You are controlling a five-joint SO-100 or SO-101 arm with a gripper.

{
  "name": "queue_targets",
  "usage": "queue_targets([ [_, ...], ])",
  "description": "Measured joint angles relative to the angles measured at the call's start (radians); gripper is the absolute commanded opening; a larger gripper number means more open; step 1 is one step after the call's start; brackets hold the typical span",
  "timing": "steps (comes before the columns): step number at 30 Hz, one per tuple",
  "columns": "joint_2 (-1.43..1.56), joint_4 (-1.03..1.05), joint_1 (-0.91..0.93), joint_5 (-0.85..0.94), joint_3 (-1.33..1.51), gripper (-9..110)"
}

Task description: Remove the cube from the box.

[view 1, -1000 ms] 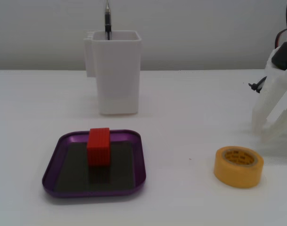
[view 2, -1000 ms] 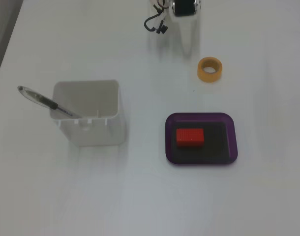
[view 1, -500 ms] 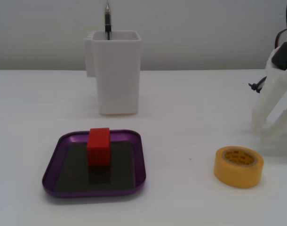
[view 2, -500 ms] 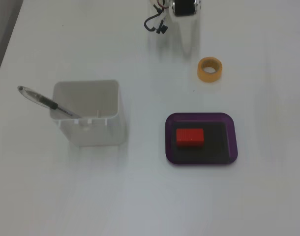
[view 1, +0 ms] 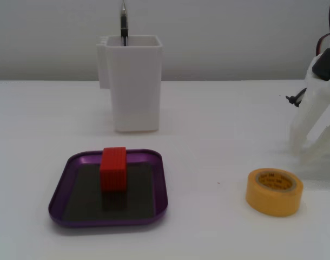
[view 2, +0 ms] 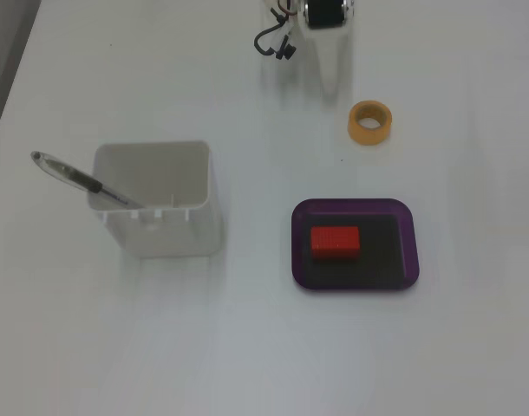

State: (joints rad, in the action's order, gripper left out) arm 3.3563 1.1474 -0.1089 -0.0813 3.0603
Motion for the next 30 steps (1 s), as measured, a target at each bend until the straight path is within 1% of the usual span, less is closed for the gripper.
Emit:
queue_targets([
  [10, 0.000, -0.009, -0.002, 0.006, 0.000, 2],
  [13, 0.000, -0.023, 0.000, 0.060, -0.017, 2],
  [16, 0.000, -0.071, 0.006, 0.103, -0.095, 2],
  [22, -0.021, -0.155, 0.081, 0.118, -0.293, 4],
  [24, -0.083, -0.173, 0.091, 0.144, -0.362, 6],
  [26, -0.209, -0.189, 0.087, 0.161, -0.445, 10],
  [30, -0.569, -0.195, 0.063, 0.175, -0.678, 17],
])
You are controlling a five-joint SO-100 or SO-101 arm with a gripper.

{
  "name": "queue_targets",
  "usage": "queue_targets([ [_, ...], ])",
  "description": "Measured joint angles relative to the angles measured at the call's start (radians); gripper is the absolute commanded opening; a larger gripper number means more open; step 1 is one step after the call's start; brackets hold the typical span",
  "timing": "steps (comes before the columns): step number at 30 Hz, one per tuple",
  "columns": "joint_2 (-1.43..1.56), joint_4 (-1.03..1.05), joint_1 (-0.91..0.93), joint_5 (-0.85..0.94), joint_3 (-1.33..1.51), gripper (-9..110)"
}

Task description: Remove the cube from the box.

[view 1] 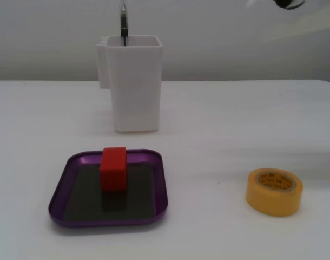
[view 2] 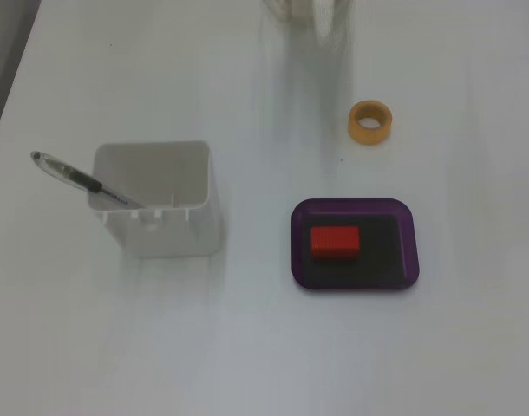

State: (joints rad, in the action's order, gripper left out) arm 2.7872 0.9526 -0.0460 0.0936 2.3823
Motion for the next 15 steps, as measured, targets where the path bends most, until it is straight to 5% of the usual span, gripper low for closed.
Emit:
queue_targets([
  [15, -1.373, 0.179, -0.087, -0.067, -1.160, 24],
])
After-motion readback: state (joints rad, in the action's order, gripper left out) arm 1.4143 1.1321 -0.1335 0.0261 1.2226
